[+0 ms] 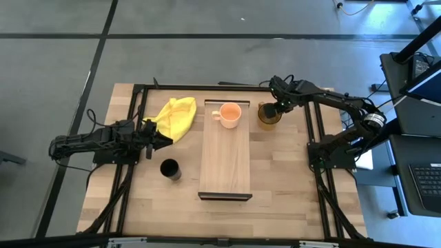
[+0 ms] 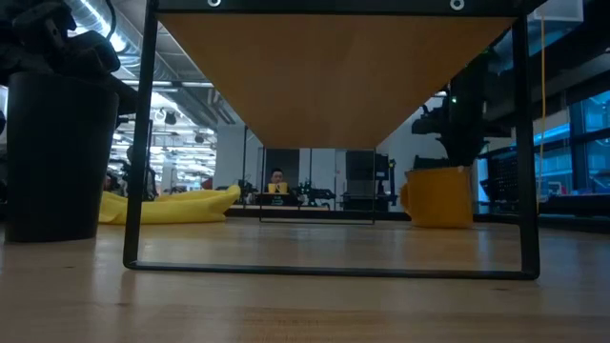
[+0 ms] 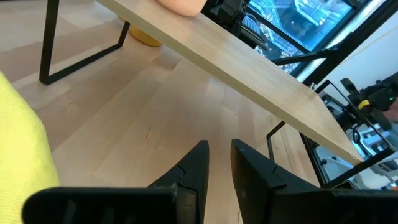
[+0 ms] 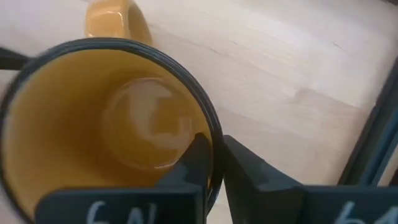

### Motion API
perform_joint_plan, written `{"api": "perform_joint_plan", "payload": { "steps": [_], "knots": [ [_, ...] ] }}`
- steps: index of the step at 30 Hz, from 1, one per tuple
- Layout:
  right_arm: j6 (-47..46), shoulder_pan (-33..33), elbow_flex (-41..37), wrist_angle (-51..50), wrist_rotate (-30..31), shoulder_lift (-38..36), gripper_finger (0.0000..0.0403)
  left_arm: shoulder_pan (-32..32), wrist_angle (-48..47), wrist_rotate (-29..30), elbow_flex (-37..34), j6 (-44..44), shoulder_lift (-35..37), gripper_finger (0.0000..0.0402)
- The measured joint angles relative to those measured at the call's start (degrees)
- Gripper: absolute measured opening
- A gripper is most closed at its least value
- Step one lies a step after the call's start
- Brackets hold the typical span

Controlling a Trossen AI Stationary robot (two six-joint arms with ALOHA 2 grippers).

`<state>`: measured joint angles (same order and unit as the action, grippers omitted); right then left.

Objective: Stack small to large cups/mugs on shelf
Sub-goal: Put the brown mug on the shelf

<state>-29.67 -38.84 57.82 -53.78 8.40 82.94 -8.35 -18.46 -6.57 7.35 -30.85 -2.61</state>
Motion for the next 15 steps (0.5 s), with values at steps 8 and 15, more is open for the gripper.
{"api": "perform_joint_plan", "payload": {
  "steps": [8, 15],
  "knots": [
    [4.9, -0.1, 9.1, -12.5, 0.2, 0.1, 0.0018, 0.0, 0.0, 0.4, 0.0, 0.0, 0.0, 0.0062],
    [6.5, -0.3, 12.0, -17.7, -3.7, 0.1, 0.0017, 0.0, 0.0, 1.6, 0.0, 0.6, 0.0, 0.0062]
  ]
}}
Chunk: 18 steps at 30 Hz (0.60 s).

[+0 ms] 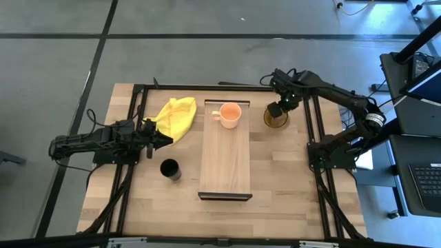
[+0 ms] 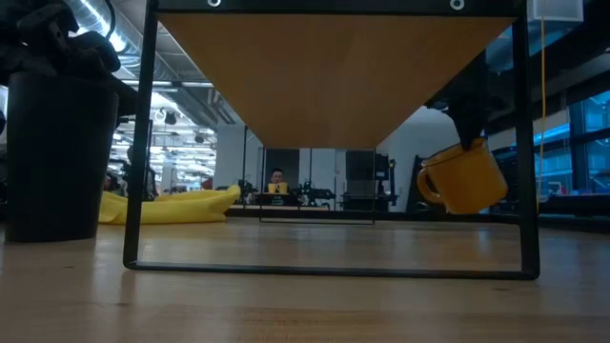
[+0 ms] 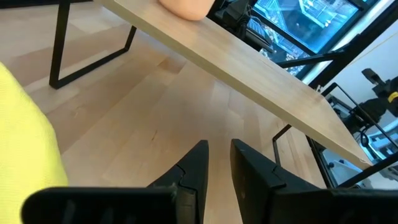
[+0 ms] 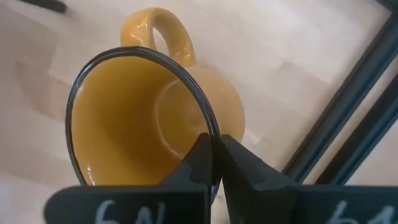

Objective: Stack small to large cups/mugs on shelf
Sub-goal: Put the brown mug on the shelf

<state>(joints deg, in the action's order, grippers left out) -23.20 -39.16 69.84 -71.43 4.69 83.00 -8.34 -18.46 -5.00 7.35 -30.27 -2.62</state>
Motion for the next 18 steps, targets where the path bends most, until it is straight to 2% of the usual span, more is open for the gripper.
{"api": "perform_joint_plan", "payload": {
  "steps": [9, 13, 18],
  "knots": [
    [0.2, -0.1, 0.0, 2.2, -1.1, 0.0, 0.0017, 0.0, 0.0, 0.0, 0.0, -0.3, 0.0, 0.0062],
    [2.5, -0.1, 0.0, 3.4, -7.3, 0.0, 0.0017, 0.0, 0.0, -0.1, 0.0, -0.6, 0.0, 0.0062],
    [5.6, 0.5, -0.1, 0.0, -14.6, -0.4, 0.0017, 0.0, 0.0, -0.1, 0.0, -0.7, 0.0, 0.0062]
  ]
}}
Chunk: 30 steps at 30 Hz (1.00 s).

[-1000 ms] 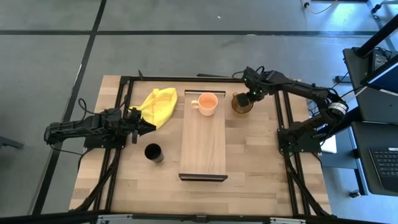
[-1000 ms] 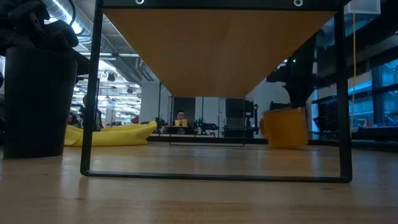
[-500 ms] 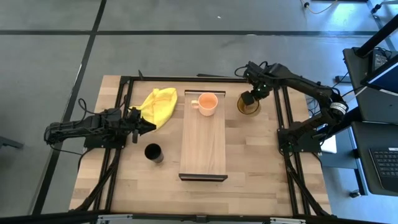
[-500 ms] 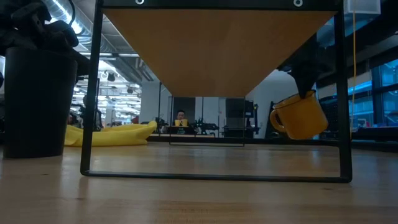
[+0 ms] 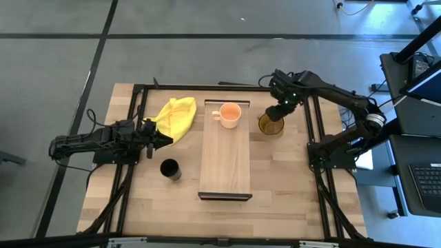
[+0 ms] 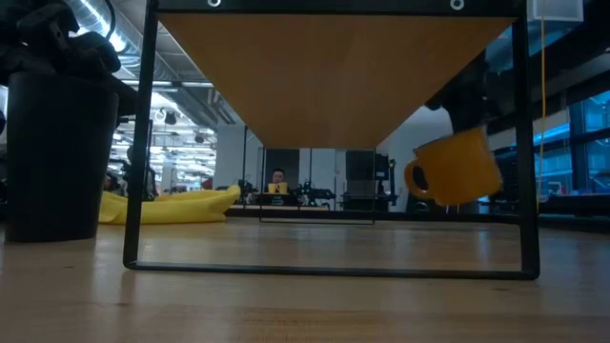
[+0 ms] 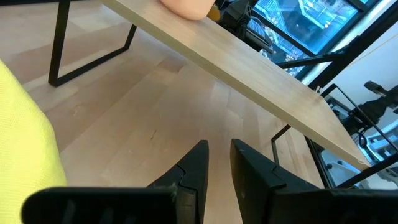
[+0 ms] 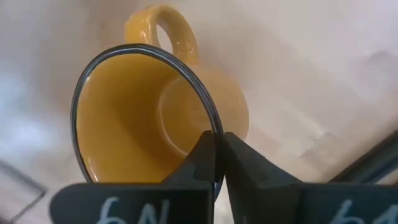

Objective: Stack small to large cups/mugs on shelf
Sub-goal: Put the brown mug on the shelf

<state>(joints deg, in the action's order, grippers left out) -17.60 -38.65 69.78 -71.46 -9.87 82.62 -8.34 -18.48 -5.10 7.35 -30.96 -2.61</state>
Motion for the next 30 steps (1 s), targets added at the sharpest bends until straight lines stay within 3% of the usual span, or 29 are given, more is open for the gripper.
{"api": "perform_joint_plan", "payload": {
  "steps": [8, 16, 22, 30],
  "knots": [
    [0.7, -0.5, 0.5, -0.9, -2.0, -7.5, 0.0017, 0.0, -0.6, 0.0, 0.0, 0.0, 0.0, 0.0062],
    [-5.1, -0.4, 0.7, -4.8, -10.2, -16.8, 0.0017, 0.0, -0.6, 0.5, 0.0, 0.0, 0.0, 0.0062],
    [-10.1, 6.1, 0.6, -4.3, -17.3, -19.4, 0.0017, 0.0, -0.6, 1.1, 0.0, 0.1, 0.0, 0.0062],
    [-18.4, 16.6, 0.6, 9.6, -18.3, -18.7, 0.0017, 0.0, -0.6, 1.2, 0.0, 0.1, 0.0, 0.0062]
  ]
}}
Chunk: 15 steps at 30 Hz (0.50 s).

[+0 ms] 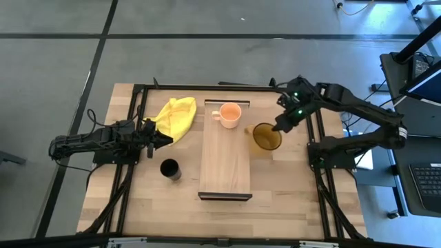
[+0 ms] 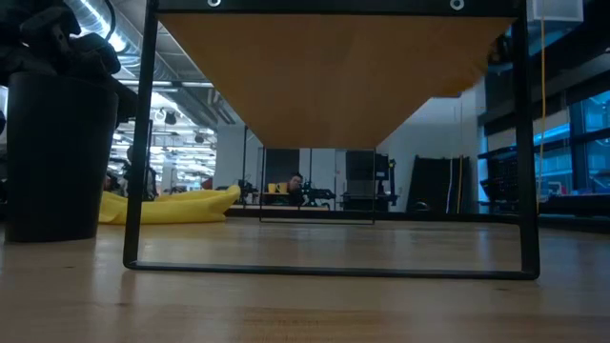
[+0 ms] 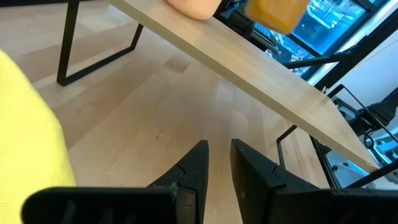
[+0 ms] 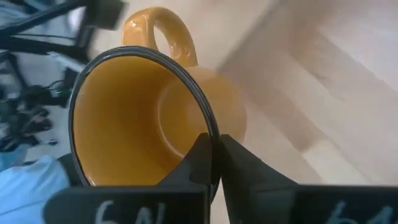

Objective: Stack small to large cups/mugs on shelf
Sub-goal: Put the brown mug on the shelf

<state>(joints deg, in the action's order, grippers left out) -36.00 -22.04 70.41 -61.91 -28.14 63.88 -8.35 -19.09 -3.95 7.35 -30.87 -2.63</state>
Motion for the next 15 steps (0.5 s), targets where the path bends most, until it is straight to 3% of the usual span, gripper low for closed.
{"api": "perform_joint_plan", "payload": {
  "steps": [15],
  "knots": [
    [-4.1, 13.6, 0.3, 21.2, -2.1, 13.1, 0.0017, 0.0, -0.1, -0.1, 0.0, 0.2, 0.0, 0.0062]
  ]
}}
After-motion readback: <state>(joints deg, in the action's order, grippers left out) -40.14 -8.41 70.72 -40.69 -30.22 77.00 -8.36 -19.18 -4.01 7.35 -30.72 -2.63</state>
